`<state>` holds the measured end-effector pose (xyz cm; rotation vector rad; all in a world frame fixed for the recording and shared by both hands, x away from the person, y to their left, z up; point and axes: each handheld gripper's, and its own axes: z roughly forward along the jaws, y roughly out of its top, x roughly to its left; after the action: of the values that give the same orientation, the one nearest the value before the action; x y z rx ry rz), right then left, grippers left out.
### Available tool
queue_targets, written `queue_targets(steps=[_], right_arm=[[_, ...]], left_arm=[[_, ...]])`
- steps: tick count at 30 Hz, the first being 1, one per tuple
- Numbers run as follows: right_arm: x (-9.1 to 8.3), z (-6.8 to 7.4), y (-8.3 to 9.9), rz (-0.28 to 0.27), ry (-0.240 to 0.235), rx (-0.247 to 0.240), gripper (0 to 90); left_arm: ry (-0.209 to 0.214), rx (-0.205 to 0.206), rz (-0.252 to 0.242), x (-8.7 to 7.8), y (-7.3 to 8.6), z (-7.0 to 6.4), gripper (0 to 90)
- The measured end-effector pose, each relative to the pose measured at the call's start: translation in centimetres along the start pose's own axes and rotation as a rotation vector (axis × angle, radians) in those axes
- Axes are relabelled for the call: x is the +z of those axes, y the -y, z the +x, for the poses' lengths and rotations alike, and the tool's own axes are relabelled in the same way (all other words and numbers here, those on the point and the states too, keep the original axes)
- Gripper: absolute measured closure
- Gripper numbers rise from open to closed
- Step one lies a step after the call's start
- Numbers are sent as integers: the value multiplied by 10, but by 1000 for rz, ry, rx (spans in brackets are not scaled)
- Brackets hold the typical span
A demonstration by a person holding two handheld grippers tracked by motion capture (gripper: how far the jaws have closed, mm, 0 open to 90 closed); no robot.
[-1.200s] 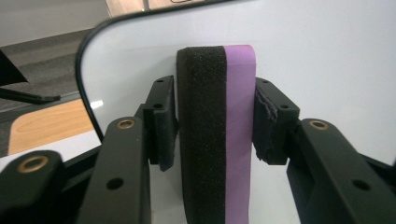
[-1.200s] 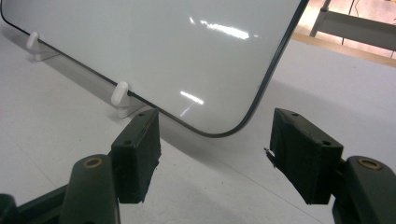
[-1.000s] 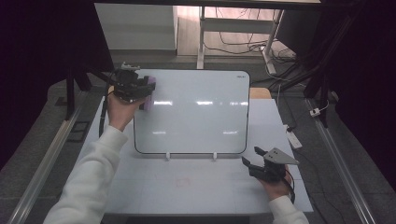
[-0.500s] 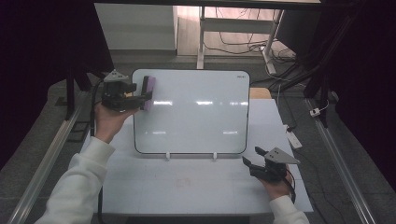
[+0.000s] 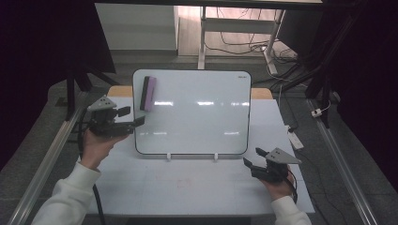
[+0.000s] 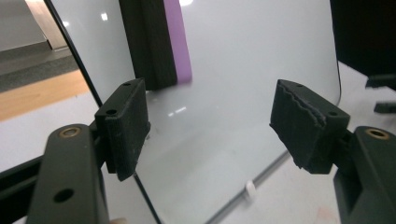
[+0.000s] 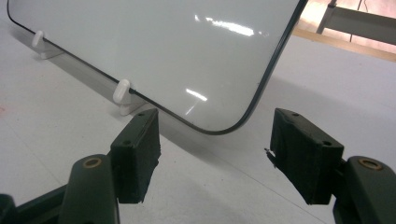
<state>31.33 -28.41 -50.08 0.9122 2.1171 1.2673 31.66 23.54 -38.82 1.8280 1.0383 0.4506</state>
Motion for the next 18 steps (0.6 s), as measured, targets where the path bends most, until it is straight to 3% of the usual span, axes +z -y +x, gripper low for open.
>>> queue_targets(steps=[7, 9, 18], right_arm=[[-1, -1, 0, 3, -6, -2, 327], [-1, -1, 0, 7, -10, -5, 327], [1, -3, 3, 33, -31, -18, 324]], left_arm=[[18, -15, 24, -9, 30, -1, 270], [24, -23, 39, -11, 49, -1, 265], [37, -54, 101, -3, 94, -3, 237]])
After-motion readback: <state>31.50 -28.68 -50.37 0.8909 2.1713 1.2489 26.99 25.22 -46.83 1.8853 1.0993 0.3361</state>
